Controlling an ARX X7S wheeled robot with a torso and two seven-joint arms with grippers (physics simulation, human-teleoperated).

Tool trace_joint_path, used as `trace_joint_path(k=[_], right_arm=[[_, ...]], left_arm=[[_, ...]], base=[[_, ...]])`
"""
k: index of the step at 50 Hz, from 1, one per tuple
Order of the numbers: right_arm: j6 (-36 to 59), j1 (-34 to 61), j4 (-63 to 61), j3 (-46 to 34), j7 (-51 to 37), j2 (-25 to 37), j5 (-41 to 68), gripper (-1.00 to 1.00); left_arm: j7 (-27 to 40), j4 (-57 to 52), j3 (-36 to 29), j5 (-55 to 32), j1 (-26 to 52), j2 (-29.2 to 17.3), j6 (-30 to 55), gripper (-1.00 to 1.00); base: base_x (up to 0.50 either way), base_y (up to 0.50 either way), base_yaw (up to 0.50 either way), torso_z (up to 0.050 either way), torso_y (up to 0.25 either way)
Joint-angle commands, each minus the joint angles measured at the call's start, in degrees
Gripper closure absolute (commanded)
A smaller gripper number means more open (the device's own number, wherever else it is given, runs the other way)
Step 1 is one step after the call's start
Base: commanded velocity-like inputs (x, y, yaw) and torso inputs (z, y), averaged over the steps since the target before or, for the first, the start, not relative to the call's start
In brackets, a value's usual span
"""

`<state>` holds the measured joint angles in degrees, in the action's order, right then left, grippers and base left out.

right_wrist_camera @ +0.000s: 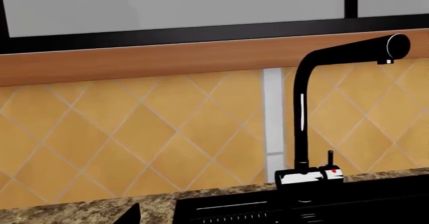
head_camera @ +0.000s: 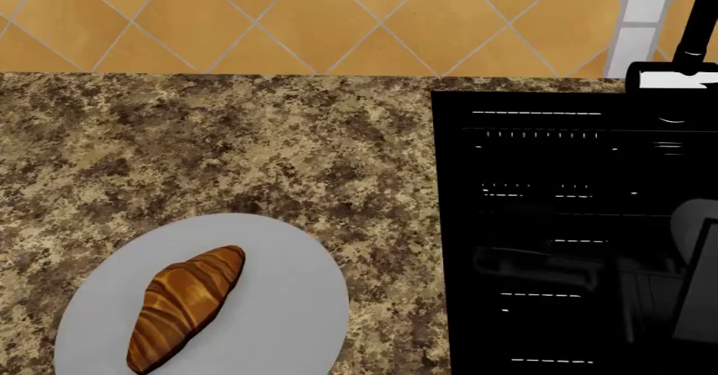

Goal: Place the pastries on the plates.

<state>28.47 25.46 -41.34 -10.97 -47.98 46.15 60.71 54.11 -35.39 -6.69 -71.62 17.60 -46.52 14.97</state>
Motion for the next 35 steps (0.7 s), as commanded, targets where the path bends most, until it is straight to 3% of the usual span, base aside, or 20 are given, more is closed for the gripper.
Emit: trace_joint_path(k=[1,35], right_arm=[[-0.9,-0.67,-0.74,1.32,1.77,-0.9,-1.11,-1.0],[-1.79,-0.99,0.67,3.52,0.75,-0.05,-0.67,-1.0]], left_arm=[[-1.18,0.55,1.34,2.23,-0.03,1.38,-1.03,-1.0],[2.13,2.41,3.31,3.02,-1.58,2.35,-2.35,-1.0]], base=[[0.0,0.0,0.0,0.0,0.0],[0.0,0.0,0.0,0.0,0.0]])
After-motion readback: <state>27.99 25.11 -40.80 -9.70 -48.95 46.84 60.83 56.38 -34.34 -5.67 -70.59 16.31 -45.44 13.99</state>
